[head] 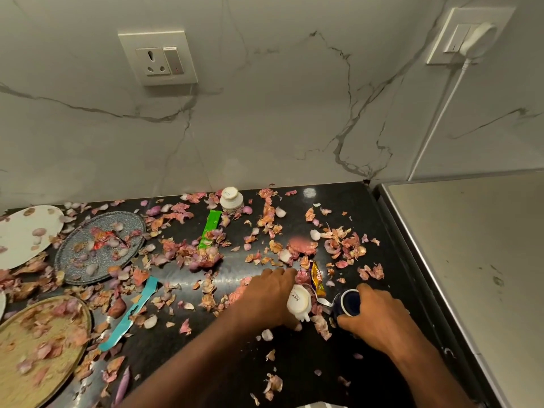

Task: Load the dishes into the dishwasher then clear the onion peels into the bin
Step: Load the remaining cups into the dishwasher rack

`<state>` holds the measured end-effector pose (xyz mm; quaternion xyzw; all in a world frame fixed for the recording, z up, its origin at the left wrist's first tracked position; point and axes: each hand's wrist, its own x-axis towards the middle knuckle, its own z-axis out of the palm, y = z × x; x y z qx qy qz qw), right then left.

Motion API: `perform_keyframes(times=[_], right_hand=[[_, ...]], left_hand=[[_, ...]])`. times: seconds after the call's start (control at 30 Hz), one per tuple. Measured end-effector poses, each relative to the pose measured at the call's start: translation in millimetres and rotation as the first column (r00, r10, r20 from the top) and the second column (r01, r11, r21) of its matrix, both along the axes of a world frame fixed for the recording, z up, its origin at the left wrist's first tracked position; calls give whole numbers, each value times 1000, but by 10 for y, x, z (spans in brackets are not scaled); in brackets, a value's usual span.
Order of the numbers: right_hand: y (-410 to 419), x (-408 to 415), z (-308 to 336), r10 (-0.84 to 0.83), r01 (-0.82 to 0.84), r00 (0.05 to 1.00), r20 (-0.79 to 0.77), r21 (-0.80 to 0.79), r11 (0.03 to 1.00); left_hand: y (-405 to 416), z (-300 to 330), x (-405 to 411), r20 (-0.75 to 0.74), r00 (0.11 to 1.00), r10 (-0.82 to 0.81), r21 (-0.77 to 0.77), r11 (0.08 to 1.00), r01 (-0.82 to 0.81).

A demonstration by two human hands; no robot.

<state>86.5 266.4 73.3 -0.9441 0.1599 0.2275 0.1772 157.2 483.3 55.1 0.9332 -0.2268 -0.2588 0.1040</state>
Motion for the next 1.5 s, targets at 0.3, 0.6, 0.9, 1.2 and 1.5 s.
perform_keyframes(times=[0.3,0.6,0.9,1.2,1.5], right_hand=[[67,125,47,1,-1,998,-65,-3,1000],[32,86,47,-9,6,998,-55,-45,999],[8,70,-26,-12,11,999,-33,-32,999],[12,-58,-107,-83,80,992,91,36,996],[-335,-777,28,-421,381,857,297,185,906]], left_hand=[[407,434,1844,278,883,377,-95,926,-365],[527,-34,2417,277,914,295,215,908,-359],[345,229,1621,435,848,304,-159,952,-260],[120,392,-289,220,942,254,-506,855,-112],[-416,135,-708,145,989,2,-447,892,64]])
